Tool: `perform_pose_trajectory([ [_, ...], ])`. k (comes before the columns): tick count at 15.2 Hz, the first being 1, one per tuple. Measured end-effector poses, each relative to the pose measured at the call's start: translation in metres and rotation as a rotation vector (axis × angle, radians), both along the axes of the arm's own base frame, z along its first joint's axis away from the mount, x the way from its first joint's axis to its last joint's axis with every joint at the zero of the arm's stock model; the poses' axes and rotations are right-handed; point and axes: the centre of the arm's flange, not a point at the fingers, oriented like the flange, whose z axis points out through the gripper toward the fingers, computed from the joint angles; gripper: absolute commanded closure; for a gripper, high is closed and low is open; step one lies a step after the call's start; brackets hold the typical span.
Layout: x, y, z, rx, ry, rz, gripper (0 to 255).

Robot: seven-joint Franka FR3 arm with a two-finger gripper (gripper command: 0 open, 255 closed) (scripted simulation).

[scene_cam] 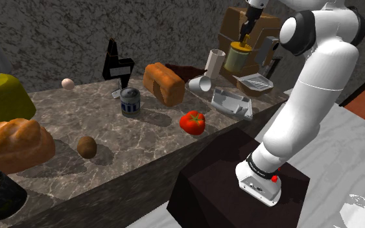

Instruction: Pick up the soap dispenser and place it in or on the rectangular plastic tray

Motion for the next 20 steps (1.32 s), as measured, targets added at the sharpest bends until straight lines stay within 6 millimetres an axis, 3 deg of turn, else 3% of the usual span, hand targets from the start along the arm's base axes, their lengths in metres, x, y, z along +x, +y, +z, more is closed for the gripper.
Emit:
perform_pose_trajectory([
  [4,0.0,0.0,0.02,0.0,0.0,0.0,255],
  [6,-0.009,0.012,0.026,0.001,0.0,0.0,255],
  [20,-0.122,0.144,0.086,0.0,0.0,0.001,255],
])
